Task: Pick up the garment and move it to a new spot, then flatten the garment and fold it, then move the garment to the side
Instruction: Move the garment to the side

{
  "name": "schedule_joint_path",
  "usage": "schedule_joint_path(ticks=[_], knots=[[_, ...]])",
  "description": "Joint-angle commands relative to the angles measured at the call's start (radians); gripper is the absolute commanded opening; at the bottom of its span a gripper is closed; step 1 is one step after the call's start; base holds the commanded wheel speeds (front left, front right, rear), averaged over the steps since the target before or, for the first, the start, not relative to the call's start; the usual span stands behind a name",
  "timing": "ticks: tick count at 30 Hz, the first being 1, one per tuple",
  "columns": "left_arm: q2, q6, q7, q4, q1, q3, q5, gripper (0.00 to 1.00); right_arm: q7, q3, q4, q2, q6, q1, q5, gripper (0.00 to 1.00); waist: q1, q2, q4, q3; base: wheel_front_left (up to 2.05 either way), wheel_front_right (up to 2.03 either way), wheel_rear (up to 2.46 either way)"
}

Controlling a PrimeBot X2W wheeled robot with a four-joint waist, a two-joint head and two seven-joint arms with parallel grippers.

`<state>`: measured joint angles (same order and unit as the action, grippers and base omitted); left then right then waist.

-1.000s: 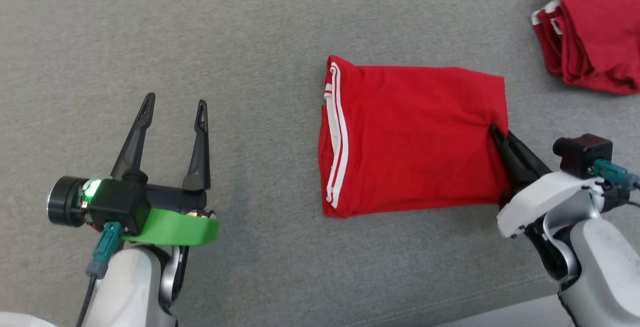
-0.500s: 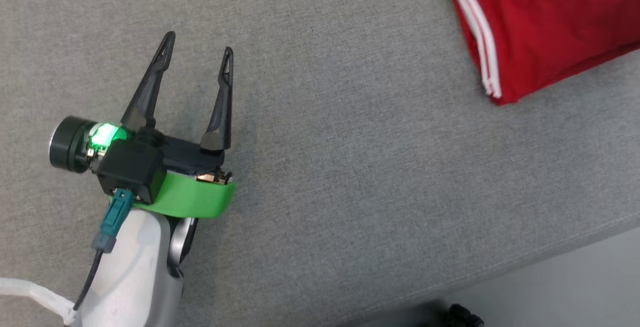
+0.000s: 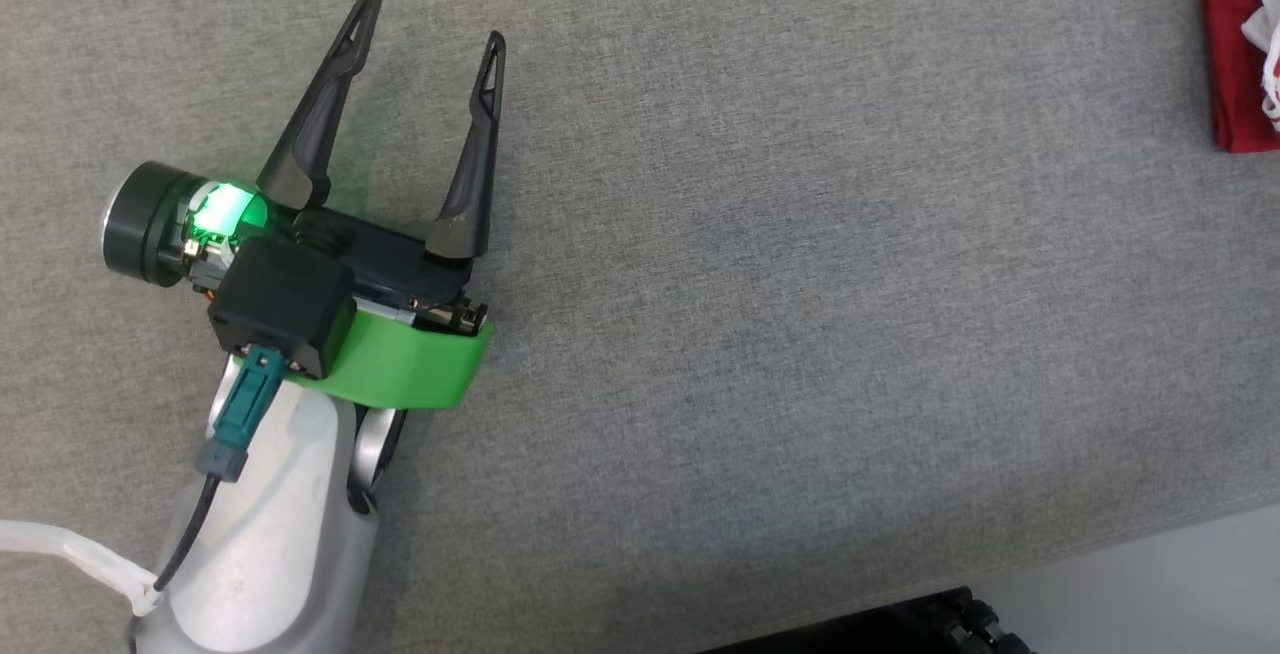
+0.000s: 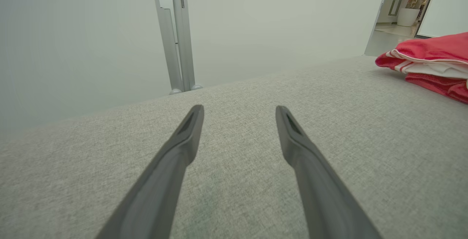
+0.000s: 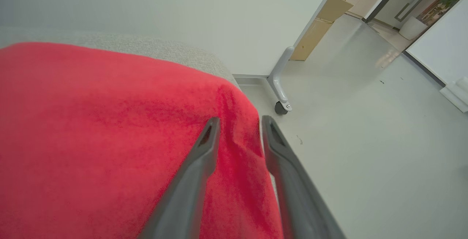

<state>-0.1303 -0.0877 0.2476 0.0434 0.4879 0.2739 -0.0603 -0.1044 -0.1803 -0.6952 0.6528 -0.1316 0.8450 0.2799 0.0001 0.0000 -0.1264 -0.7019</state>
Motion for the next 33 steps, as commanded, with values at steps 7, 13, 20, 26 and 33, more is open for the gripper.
schedule_joint_path(ticks=[7,13,20,26,33], knots=[[-0.003,0.009,0.010,-0.037,-0.028,-0.003,-0.020,1.00,-0.136,-0.113,-0.064,-0.112,0.002,-0.059,-0.051,1.00,-0.0001,0.0000,0.000,0.076,0.00,0.00,0.00],[-0.013,0.028,0.013,-0.065,-0.094,-0.021,-0.036,1.00,-0.160,-0.128,0.089,-0.227,0.002,-0.211,-0.040,1.00,-0.0001,0.0000,-0.023,0.184,0.00,0.00,0.00],[-0.015,0.053,0.014,-0.094,-0.180,-0.041,-0.070,1.00,-0.160,-0.114,0.390,-0.407,0.002,-0.451,-0.079,1.00,-0.0001,0.0000,-0.031,0.301,0.00,0.00,0.00],[-0.012,0.073,0.007,-0.110,-0.241,-0.054,-0.095,1.00,-0.160,-0.031,0.537,-0.507,0.002,-0.601,-0.099,1.00,-0.0001,0.0000,-0.015,0.381,0.00,0.00,0.00],[-0.007,0.095,0.008,-0.138,-0.298,-0.076,-0.125,1.00,-0.140,0.061,0.631,-0.555,0.002,-0.699,-0.097,1.00,-0.0001,0.0000,0.036,0.452,0.00,0.00,0.00]])
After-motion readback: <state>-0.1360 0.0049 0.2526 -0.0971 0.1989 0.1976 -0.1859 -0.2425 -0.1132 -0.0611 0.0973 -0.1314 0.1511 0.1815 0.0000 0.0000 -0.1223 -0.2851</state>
